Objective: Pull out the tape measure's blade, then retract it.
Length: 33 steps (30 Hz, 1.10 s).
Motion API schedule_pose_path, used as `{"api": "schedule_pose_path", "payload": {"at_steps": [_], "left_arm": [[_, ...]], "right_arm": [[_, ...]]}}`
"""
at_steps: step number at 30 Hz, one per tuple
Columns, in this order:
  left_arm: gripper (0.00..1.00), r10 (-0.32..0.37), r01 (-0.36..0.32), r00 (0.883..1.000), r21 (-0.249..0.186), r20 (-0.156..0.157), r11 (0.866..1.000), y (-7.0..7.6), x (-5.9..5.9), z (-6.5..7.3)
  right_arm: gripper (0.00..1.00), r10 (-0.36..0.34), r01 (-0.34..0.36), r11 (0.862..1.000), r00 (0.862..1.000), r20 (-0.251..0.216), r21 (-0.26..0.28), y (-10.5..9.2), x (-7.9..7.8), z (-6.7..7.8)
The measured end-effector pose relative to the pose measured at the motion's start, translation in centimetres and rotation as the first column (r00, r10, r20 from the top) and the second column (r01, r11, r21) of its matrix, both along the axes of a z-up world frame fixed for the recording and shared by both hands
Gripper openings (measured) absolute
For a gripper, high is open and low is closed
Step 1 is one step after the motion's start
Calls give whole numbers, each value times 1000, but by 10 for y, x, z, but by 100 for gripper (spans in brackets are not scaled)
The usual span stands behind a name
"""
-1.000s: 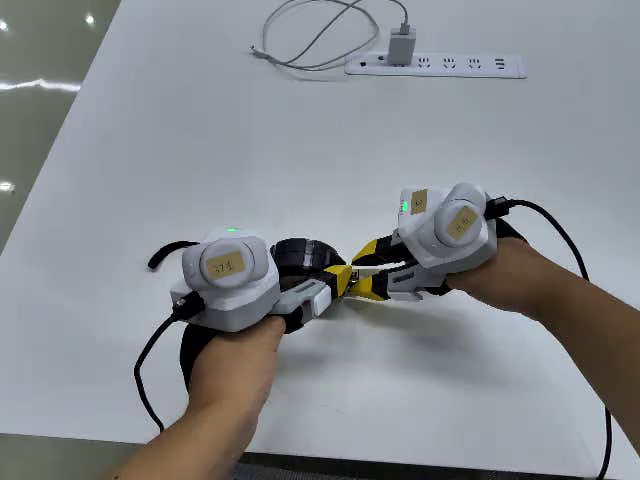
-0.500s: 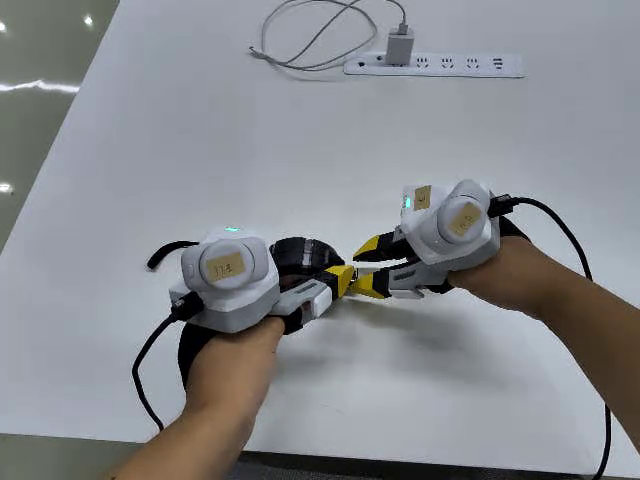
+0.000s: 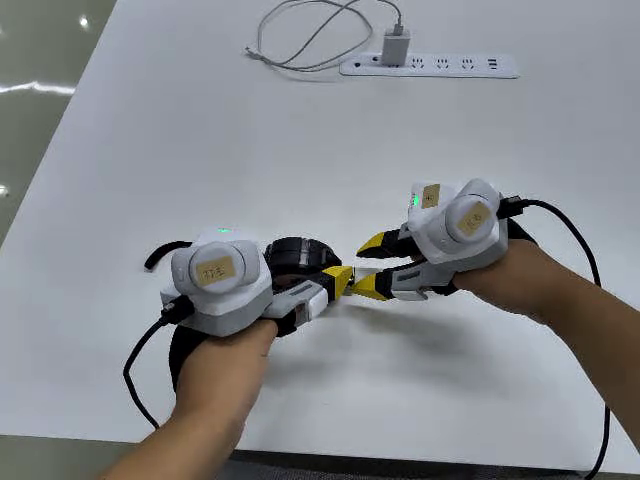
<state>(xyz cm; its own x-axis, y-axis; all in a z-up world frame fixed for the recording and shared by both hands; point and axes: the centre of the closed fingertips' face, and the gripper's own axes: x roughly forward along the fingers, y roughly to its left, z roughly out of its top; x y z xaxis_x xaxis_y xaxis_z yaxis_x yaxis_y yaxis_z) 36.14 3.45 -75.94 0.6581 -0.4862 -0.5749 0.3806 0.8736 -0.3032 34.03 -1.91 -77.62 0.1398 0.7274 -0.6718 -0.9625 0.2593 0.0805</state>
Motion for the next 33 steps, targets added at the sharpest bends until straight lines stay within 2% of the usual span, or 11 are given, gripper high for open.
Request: {"api": "schedule_pose_path", "payload": {"at_steps": [6,14,19,26,33], "left_arm": [[64,-8,8,1000,-10,2,1000,2,-2,3],[67,-35,35,999,4,18,999,2,-5,6],[68,-43,43,999,11,12,999,3,-7,5],[68,-81,80,996,40,30,996,8,-9,9],[70,-146,141,987,80,61,987,15,-17,17]], "right_arm": [[25,-17,17,1000,1000,-5,8,-2,-3,4],[27,-44,44,999,999,-10,12,-10,-4,6],[28,-50,50,999,999,-8,11,-13,-6,6],[34,-86,86,996,996,-5,23,-21,-10,11],[41,-139,138,990,990,5,39,-33,-16,21]]}}
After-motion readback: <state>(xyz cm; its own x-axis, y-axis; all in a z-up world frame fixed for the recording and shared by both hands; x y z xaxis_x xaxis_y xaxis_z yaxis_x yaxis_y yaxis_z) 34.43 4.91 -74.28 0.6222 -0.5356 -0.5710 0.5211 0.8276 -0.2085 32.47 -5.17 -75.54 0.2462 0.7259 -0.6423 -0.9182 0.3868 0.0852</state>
